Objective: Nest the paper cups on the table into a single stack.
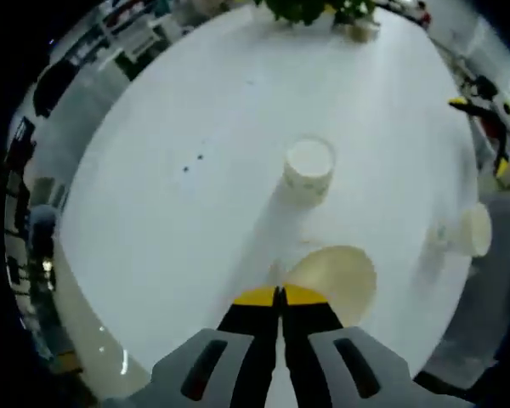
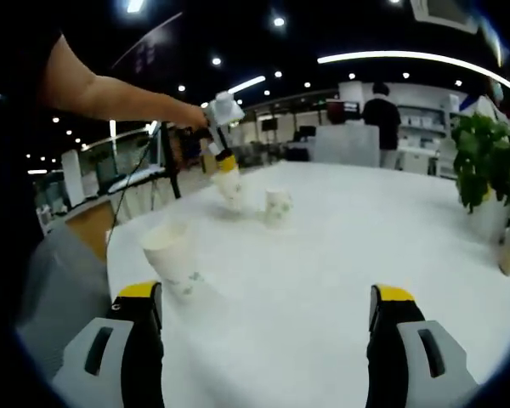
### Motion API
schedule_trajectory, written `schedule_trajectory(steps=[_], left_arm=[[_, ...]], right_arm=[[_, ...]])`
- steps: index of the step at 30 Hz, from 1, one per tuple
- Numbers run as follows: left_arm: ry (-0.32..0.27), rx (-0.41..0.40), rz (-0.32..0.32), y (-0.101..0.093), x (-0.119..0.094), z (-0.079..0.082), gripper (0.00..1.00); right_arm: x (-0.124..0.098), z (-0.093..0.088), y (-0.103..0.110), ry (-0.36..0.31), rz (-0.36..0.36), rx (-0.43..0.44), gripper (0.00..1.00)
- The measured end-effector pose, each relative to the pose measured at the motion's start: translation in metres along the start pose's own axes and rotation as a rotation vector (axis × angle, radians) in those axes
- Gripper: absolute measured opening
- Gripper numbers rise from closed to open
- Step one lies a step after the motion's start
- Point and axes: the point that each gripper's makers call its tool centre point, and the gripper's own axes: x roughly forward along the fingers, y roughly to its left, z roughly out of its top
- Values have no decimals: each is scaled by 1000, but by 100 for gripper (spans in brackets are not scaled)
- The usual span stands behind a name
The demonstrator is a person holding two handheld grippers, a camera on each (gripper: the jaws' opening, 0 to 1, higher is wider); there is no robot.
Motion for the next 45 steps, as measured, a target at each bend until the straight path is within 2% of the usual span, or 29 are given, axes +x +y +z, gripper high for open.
schedule_trajectory(steps=[6,8,9,10,12,13,14,16,22,31,33,36,39,41,45], left_arm=[[83,50,-39,-7,-32,-4,0],[93,44,-54,-8,-39,-4,0],[119,33,-73,-10,-44,-7,0],[142,27,-72,-8,-48,-10,0],[152,17,-67,-8,-56,-7,0],[150,1,-77,-10,-60,-5,0],[114,5,-102,-13,-64,2,0],[111,12,-122,-17,-70,3,0],[116,33,-87,-16,-80,8,0],[111,65,-107,-29,-97,21,0],[105,72,-74,-27,-100,25,0],[115,73,-66,-27,-103,30,0],[120,96,-71,-35,-104,35,0],[120,153,-76,-47,-107,38,0],[113,171,-91,-65,-108,46,0]], right_arm=[[-3,1,1,3,4,-10,100],[-5,2,0,4,3,-16,100],[-6,3,0,3,3,-17,100],[-6,4,0,3,1,-18,100],[-7,6,0,-1,0,-20,100],[-7,6,0,-2,0,-20,100],[-7,8,0,-6,-1,-21,100],[-8,10,1,-10,0,-23,100],[-9,15,4,-19,5,-34,100],[-15,18,5,-22,3,-46,100],[-16,20,6,-26,0,-50,100],[-18,23,7,-34,0,-52,100],[-20,25,9,-40,1,-51,100],[-22,24,11,-39,1,-58,100],[-27,25,14,-44,2,-60,100]])
